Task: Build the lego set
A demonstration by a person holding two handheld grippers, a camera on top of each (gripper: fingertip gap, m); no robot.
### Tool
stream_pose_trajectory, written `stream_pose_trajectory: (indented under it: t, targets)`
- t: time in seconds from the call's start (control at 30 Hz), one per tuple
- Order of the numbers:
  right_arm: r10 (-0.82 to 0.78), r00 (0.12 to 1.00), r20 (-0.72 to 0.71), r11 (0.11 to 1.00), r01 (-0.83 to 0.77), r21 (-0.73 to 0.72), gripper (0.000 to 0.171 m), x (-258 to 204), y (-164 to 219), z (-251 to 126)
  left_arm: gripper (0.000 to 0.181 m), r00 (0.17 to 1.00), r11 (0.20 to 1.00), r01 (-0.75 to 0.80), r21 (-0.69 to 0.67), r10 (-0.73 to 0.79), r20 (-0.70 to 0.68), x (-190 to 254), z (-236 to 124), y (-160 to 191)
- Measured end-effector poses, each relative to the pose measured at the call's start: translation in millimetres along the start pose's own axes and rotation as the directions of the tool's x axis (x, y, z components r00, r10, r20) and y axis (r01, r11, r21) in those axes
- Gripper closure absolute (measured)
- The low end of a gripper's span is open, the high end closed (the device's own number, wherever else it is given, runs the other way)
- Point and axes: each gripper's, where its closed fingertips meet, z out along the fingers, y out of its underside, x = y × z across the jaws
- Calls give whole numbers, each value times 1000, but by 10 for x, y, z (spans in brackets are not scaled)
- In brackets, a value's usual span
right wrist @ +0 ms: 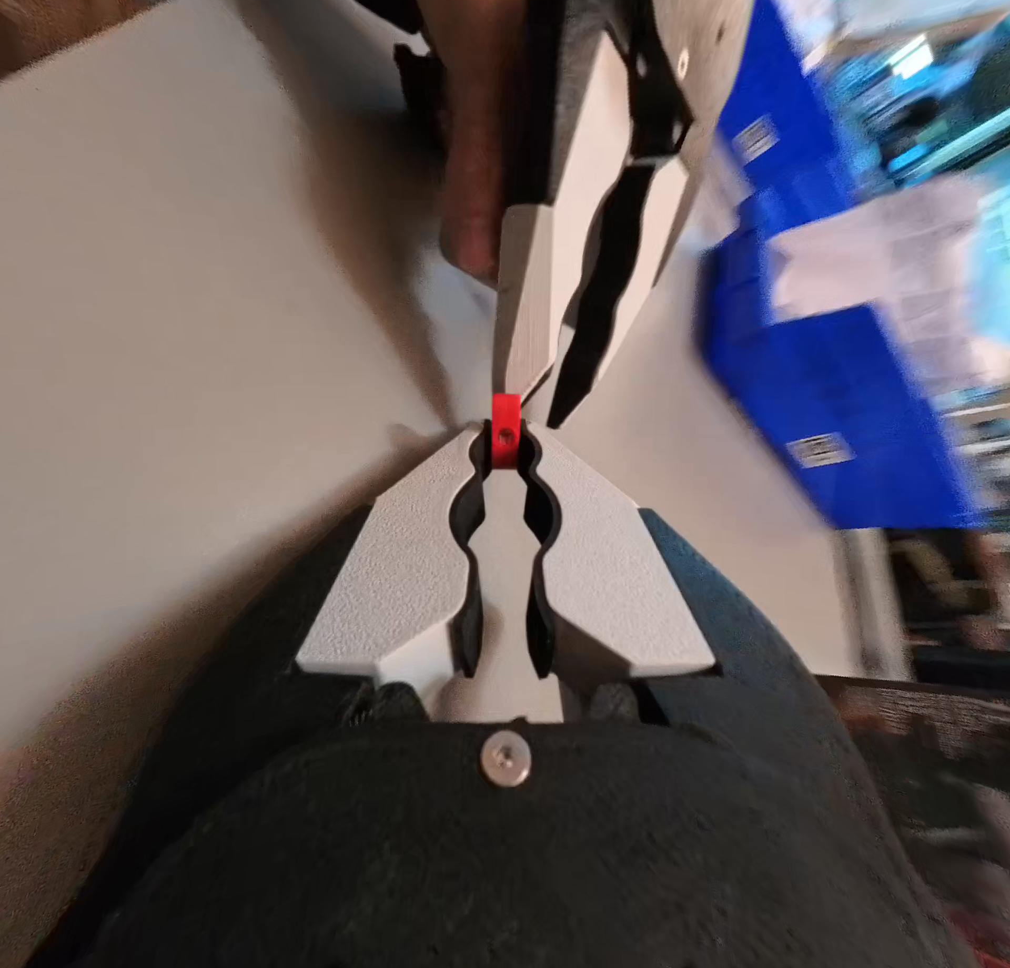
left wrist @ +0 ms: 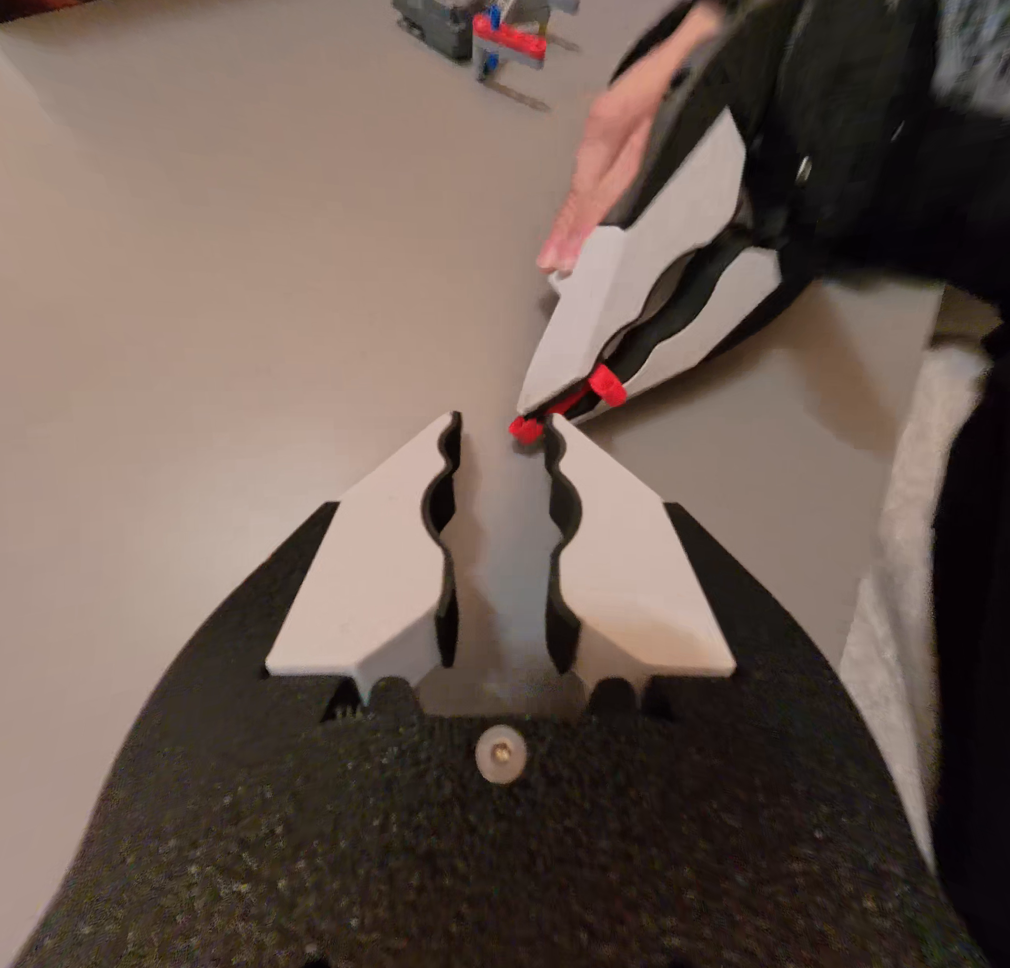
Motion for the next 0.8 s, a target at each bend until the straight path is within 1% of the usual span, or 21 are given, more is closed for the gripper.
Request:
stream_pose_trajectory:
  t: [0.03, 0.1, 0.13, 0.17, 0.23, 0.3, 0.33, 0.47, 0.53, 0.6, 0.7, 0.8]
  targets:
    - [-105, 991, -77, 994, 105, -6, 164, 46, -33, -16, 141, 998, 998, 40, 47, -38, -41, 32, -54, -51]
    - [-308, 926, -217, 951, 293, -97, 164, 199, -56, -68, 140, 985, 982, 131, 136, -113, -134, 76, -177, -154]
    - [-377, 890, -255, 926, 358, -121, 164, 235, -86, -83, 140, 971, 972, 167, 163, -134, -195, 115, -233, -188]
    - [-440, 850, -290, 898, 416, -145, 165, 269, -119, -97, 145, 956, 962, 202, 183, -153, -249, 143, -285, -211]
    - [-565, 758, -326, 825, 523, -212, 165, 311, -163, -121, 153, 922, 936, 282, 213, -203, -330, 158, -359, -250]
    - [-674, 644, -363, 737, 618, -273, 165, 349, -253, -176, 155, 879, 912, 363, 193, -265, -397, 183, -381, -249]
    - [-722, 592, -359, 690, 658, -302, 164, 342, -285, -190, 156, 856, 899, 400, 179, -297, -423, 192, -381, -249]
    - [-827, 430, -362, 548, 758, -352, 165, 290, -429, -213, 156, 742, 836, 526, 157, -361, -566, 274, -436, -326]
    - [-839, 398, -370, 525, 772, -359, 165, 281, -472, -224, 163, 688, 824, 555, 115, -377, -620, 336, -462, -307]
    - [-852, 364, -376, 498, 784, -370, 165, 287, -516, -249, 166, 665, 820, 562, 110, -368, -650, 378, -495, -325]
    - [-853, 343, -392, 486, 795, -362, 165, 274, -565, -275, 166, 640, 815, 568, 110, -354, -682, 424, -535, -349]
    - [-852, 329, -407, 479, 805, -351, 165, 259, -608, -295, 172, 606, 799, 593, 98, -363, -708, 425, -550, -351]
